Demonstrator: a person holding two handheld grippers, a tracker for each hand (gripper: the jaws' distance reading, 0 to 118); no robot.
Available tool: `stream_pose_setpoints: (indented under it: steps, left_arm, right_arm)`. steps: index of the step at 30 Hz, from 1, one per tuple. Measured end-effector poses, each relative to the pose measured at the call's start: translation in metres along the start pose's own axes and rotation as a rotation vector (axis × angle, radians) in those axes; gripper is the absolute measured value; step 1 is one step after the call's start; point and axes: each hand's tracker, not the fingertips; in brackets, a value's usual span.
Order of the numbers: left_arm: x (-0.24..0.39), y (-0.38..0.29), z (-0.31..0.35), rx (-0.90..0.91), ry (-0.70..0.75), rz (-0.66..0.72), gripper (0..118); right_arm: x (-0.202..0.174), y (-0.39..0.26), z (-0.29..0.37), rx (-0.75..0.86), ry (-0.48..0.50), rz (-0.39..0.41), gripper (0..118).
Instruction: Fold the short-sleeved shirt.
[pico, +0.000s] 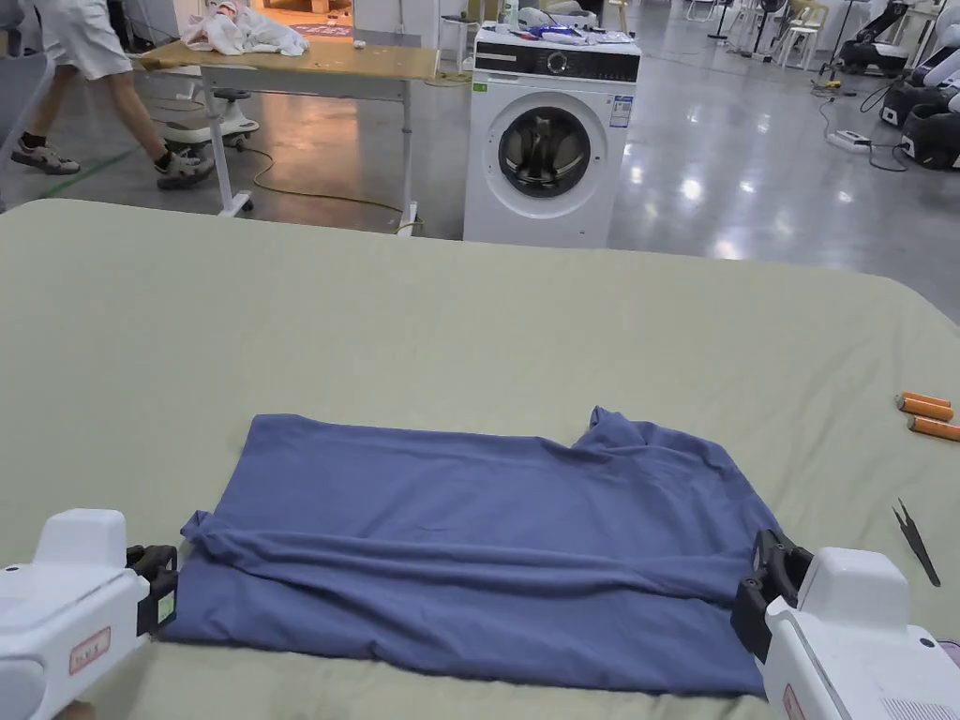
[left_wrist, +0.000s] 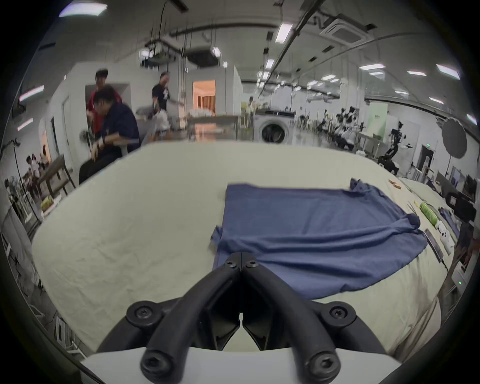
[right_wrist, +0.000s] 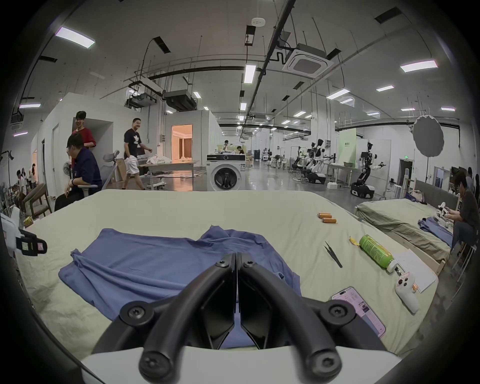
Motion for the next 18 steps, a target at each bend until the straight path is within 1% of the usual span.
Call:
stream_pose_setpoints:
  steps: [3, 5, 6, 7, 8, 9, 10, 11, 12, 14, 17, 18]
  left_arm:
    - [-0.009, 0.009, -0.028, -0.129, -0.007, 0.013, 0]
    - [-0.015, 0.014, -0.045, -0.179, -0.013, 0.042, 15]
    - [-0.019, 0.016, -0.054, -0.211, -0.015, 0.047, 24]
    - [-0.017, 0.019, -0.056, -0.24, -0.018, 0.052, 35]
    - [-0.017, 0.021, -0.064, -0.272, -0.017, 0.05, 39]
    - [-0.018, 0.021, -0.071, -0.311, -0.03, 0.053, 39]
    - [-0.017, 0.022, -0.078, -0.352, -0.022, 0.065, 52]
    - [-0.016, 0.022, -0.084, -0.403, -0.016, 0.066, 60]
    - [-0.015, 0.019, -0.089, -0.432, -0.02, 0.06, 65]
    - [-0.01, 0.011, -0.101, -0.495, 0.023, 0.041, 65]
    - [0.002, 0.01, -0.094, -0.454, 0.044, 0.012, 64]
    - [0.007, 0.01, -0.092, -0.452, 0.061, -0.005, 61]
  right_arm:
    - [0.002, -0.004, 0.0, -0.015, -0.004, 0.009, 0]
    - [0.004, -0.007, 0.0, -0.032, -0.001, 0.009, 0]
    - [0.005, -0.009, 0.0, -0.035, -0.005, 0.008, 0]
    - [0.005, -0.01, 0.0, -0.042, -0.009, 0.009, 0]
    - [0.007, -0.011, 0.0, -0.046, -0.009, 0.01, 0]
    - [0.009, -0.013, 0.0, -0.05, -0.013, 0.009, 0]
    - [0.01, -0.014, 0.0, -0.055, -0.017, 0.009, 0]
    - [0.011, -0.015, 0.0, -0.061, -0.02, 0.012, 0]
    - [0.012, -0.016, 0.0, -0.065, -0.023, 0.014, 0]
    - [0.016, -0.019, -0.001, -0.074, -0.031, 0.016, 0]
    - [0.022, -0.02, -0.001, -0.087, -0.043, 0.015, 0]
    - [0.024, -0.021, -0.001, -0.089, -0.048, 0.014, 0]
